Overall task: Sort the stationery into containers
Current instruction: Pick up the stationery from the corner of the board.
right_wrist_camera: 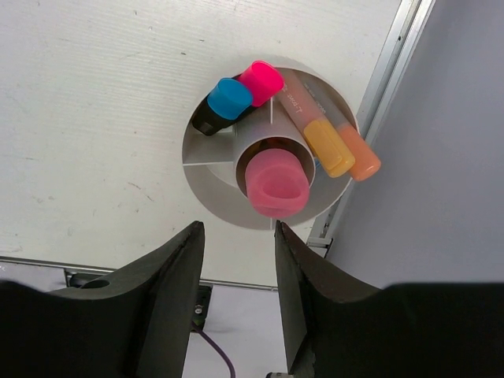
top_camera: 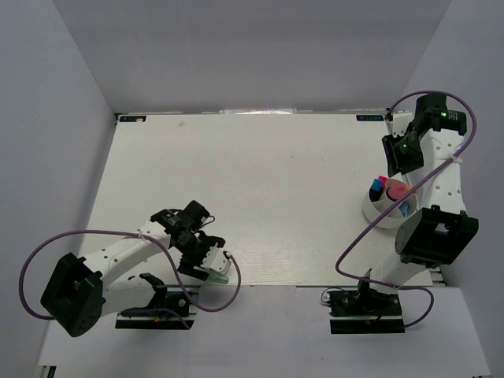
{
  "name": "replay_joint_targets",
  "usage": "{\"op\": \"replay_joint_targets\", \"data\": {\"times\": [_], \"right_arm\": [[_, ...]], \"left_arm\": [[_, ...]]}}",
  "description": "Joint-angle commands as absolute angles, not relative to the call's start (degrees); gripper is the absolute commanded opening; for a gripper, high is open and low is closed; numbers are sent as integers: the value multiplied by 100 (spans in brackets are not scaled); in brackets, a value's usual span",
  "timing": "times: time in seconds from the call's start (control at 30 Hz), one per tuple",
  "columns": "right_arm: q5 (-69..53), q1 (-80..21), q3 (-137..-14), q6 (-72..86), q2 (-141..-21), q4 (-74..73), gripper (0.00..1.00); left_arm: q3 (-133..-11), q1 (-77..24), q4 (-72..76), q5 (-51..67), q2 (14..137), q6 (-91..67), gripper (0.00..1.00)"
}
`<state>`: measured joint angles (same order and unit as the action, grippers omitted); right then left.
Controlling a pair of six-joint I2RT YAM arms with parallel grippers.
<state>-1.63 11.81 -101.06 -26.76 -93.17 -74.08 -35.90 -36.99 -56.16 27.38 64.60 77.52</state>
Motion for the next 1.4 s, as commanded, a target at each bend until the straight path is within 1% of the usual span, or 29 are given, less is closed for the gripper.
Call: {"op": "replay_joint_targets", "data": {"times": [0.0,0.33,0.47,0.63,0.77,0.8,0.9,1.0,1.03,1.1,1.13,1.17,1.2,1.27,1.33,1.37], "right_arm": [[-97,1143,-10099,-2584,-9299,-7515,47],[-44,1143,-10002,-2575,-9255,-7515,47],[-35,1125,-9993,-2575,-9246,-7515,47],[-26,1134,-9958,-2575,-9211,-7515,47],[-114,1134,-9975,-2575,-9211,-7515,46],[-149,1151,-10028,-2566,-9220,-7515,46],[-483,1142,-10203,-2549,-9246,-7523,46],[-1035,1151,-10589,-2444,-9299,-7523,46],[-1429,1143,-10713,-2382,-9316,-7523,46],[-2131,1143,-10976,-2233,-9386,-7524,49],[-2353,1143,-11212,-2145,-9404,-7532,51],[-2608,1143,-11302,-1971,-9422,-7532,57],[-2854,1143,-11364,-1899,-9457,-7524,59],[-3417,1134,-11461,-1689,-9527,-7523,61],[-3822,1116,-11426,-1582,-9624,-7523,62],[-3936,1099,-11391,-1495,-9685,-7523,62]], "left_arm": [[-3516,-3963,-5283,2857,6513,7304,85],[-3164,-4596,-4624,2699,6512,6759,83],[-2902,-4842,-4098,2391,6618,6487,77],[-2865,-5018,-3771,2206,6697,6232,70],[-2883,-5019,-3569,2118,6855,6021,50],[-2883,-5019,-3534,2092,6908,5934,41],[-2936,-5019,-3437,2065,7084,5810,35],[-3032,-4949,-3252,2153,7093,5556,30],[-3198,-4948,-3191,2206,7084,5459,29],[-3444,-4948,-2858,2180,7067,4898,26],[-3576,-4948,-2674,2136,7023,4643,23],[-3856,-4948,-2280,2084,6944,4223,21],[-4006,-4948,-2059,2022,6917,4001,20],[-4549,-5009,-1585,1838,6952,3493,19],[-5103,-5010,-1547,1714,7328,3166,20],[-5672,-5010,-1608,1662,7504,2833,20]]}}
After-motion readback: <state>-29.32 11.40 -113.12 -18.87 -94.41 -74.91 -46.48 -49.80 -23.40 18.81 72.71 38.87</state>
